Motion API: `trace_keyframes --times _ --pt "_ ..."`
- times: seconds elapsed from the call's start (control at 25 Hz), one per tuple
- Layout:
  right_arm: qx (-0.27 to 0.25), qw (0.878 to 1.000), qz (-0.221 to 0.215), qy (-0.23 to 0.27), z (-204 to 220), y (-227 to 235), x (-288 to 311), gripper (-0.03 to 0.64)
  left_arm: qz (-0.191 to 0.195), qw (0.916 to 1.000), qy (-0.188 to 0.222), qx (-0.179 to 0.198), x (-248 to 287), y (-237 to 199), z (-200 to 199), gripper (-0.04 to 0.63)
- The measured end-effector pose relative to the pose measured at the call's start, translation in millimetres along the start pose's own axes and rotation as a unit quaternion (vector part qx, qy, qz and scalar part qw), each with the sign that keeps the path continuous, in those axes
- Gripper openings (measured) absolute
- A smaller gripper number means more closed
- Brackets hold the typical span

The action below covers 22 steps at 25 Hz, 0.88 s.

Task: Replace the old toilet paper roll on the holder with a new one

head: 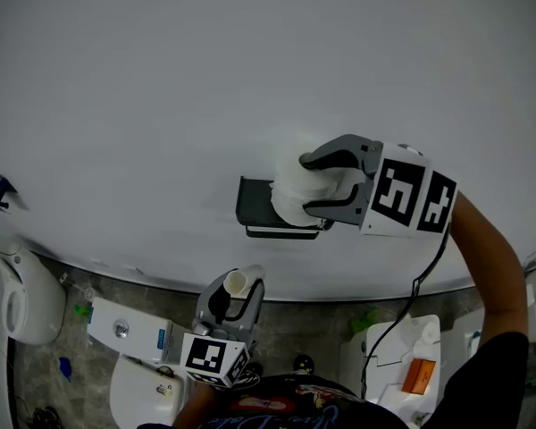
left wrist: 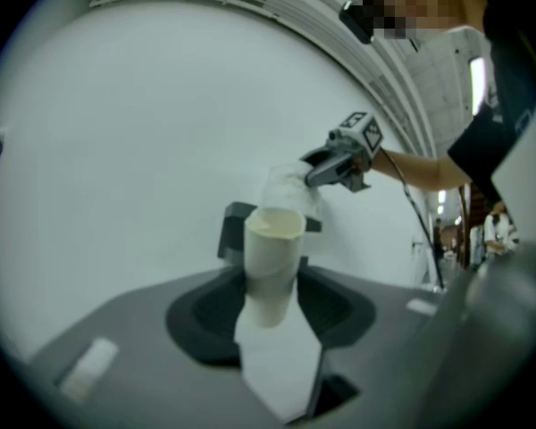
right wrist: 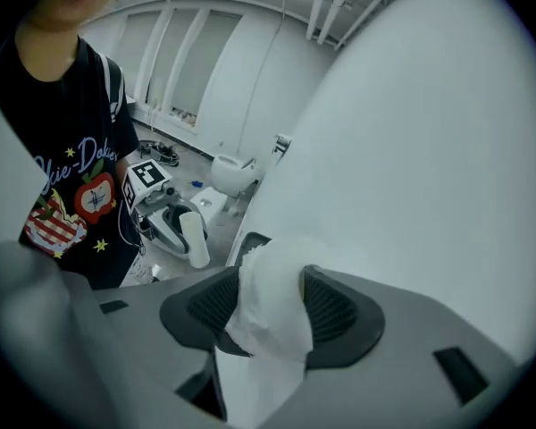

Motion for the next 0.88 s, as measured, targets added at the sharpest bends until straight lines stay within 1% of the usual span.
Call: trace_keyframes --times 0.12,0.2,0.24,0.28,0.32,0.36,0.44,0.48,0.52,0.6,0.68,0.76,0.8,0.84,0.88 --pt "0.014 0.999 0.022 0.026 4 -3 -3 0.213 0.0 1.0 -0.005 -0.002 0 0 1 0.183" --pt "0.026 0.996 0.051 0.067 11 -8 -9 0.212 0.002 1.0 -0.005 0.001 1 -1 1 0.183" --pt "0.035 0.992 0.068 0.096 15 -12 -13 0.21 0.003 1.0 -0.005 0.003 1 -3 1 0.183" --pt "0.052 0.986 0.084 0.131 19 -17 -18 0.209 0.003 1.0 -0.005 0.005 1 -4 0 0.183" --pt "0.077 0.977 0.099 0.17 23 -22 -25 0.209 0.003 1.0 -0.006 0.007 1 -4 -1 0.183" --pt "0.106 0.966 0.112 0.208 28 -28 -33 0.207 0.004 0.9999 -0.006 0.009 2 -4 -1 0.183" --pt "0.162 0.937 0.138 0.276 40 -41 -51 0.207 0.006 0.9998 -0.008 0.014 5 -3 -2 0.183" --pt "0.187 0.92 0.153 0.308 48 -48 -61 0.207 0.008 0.9998 -0.01 0.018 7 -2 -2 0.183" --pt "0.211 0.901 0.169 0.341 56 -57 -69 0.207 0.009 0.9997 -0.014 0.02 8 -1 -3 0.183" --pt "0.261 0.855 0.191 0.406 77 -77 -78 0.207 0.01 0.9994 -0.02 0.025 11 1 -2 0.183" --pt "0.313 0.805 0.192 0.467 103 -96 -79 0.206 0.011 0.9994 -0.023 0.024 14 2 -1 0.183" --pt "0.369 0.756 0.195 0.505 129 -112 -74 0.206 0.011 0.9994 -0.025 0.022 15 2 -1 0.183" --pt "0.394 0.736 0.203 0.512 141 -120 -70 0.206 0.01 0.9994 -0.027 0.022 15 2 -1 0.183" --pt "0.416 0.719 0.215 0.513 153 -128 -65 0.206 0.008 0.9993 -0.028 0.023 15 1 -1 0.183" --pt "0.437 0.706 0.228 0.508 163 -136 -58 0.204 0.006 0.9993 -0.029 0.025 15 1 -2 0.183"
Point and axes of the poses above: the fingertips, and each gripper's own axes: x forward along the fingers, y to its right, z out of its underside, the point moved 9 cm from there along -x, backward along the fingers, and after that the axes turned 1 degree about -z, right-handed, at the moved point
